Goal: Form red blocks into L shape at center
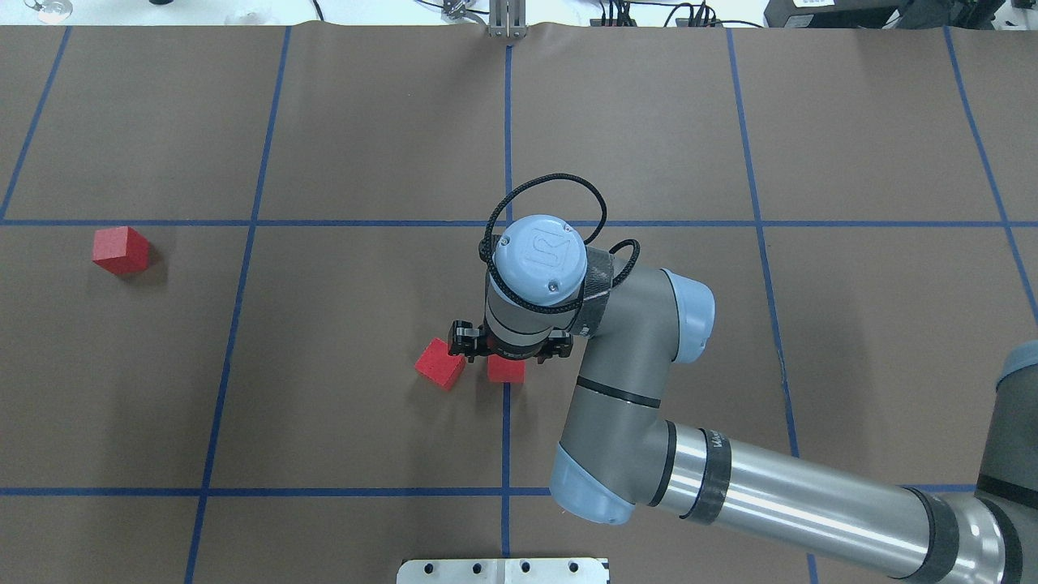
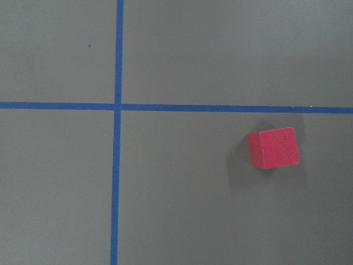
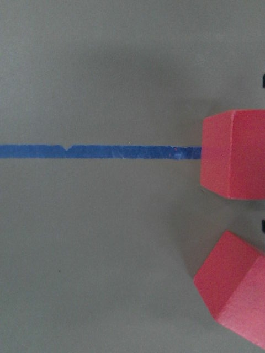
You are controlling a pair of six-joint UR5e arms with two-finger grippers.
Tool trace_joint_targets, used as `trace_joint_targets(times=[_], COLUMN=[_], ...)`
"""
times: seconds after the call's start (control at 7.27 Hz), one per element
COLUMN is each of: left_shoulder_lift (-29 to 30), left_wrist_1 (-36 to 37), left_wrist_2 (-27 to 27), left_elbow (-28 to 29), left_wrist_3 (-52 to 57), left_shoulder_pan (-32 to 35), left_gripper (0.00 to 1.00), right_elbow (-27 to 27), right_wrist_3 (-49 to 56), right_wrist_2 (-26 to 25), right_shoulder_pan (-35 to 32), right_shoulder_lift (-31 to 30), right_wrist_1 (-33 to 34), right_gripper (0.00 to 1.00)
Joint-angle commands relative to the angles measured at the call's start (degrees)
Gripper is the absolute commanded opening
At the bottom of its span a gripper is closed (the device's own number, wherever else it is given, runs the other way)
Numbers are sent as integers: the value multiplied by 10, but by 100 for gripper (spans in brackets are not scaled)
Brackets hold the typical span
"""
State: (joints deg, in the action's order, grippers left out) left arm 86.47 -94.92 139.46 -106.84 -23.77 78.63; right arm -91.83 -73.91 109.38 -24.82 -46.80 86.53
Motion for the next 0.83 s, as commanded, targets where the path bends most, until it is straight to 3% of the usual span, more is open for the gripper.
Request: trace_joint_targets(times=[0.0,0.28,0.55,0.69], left_shoulder_lift=[9,79,165,203], left_wrist_1=[-140,-157,-148,-123], left_wrist_2=[-5,-87,-170,-184], left_elbow=[0,-11,-8,-8], left_wrist_3=[-262,-520,-833,-941], left_shoulder_pan=[-115,-235,-356,-406], left_gripper=[100,100,100,100], right_elbow=[-100,-170,-179,-179], right_wrist_3=[6,105,188,225], right_wrist_2=[36,122,158,161], right_shoulder_pan=[-58,-164,-228,-244], right_shoulder_lift=[-58,-151,-204,-224], right_wrist_1=[20,20,15,12], right_gripper=[100,100,100,100])
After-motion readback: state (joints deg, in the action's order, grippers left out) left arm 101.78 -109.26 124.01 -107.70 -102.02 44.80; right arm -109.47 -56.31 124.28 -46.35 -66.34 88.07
